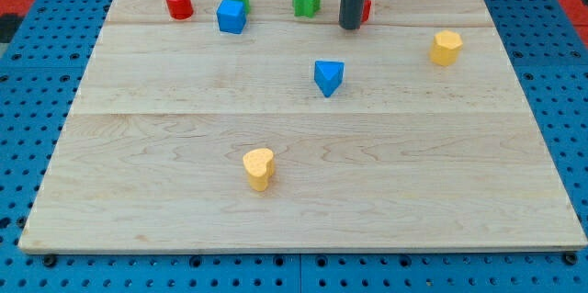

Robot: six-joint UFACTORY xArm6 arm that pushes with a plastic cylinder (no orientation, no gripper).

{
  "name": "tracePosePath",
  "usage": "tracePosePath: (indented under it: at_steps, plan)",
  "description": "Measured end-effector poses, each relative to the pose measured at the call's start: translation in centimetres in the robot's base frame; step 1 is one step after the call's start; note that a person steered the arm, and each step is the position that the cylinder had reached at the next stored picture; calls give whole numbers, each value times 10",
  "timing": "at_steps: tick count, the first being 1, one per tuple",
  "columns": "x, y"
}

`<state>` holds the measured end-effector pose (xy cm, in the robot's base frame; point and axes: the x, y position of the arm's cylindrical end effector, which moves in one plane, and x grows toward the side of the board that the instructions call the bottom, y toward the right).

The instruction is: Slide the blue cube to top left of triangle

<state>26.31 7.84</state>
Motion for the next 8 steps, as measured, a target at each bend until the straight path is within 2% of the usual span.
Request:
tracePosePath:
  at_steps: [1, 2, 4, 5, 6, 7, 8]
  plan:
    - [0, 0]
    - [-6, 31]
    - [28, 58]
    - [39, -38]
    - [40, -86]
    - [-6, -97]
    - [-8, -149]
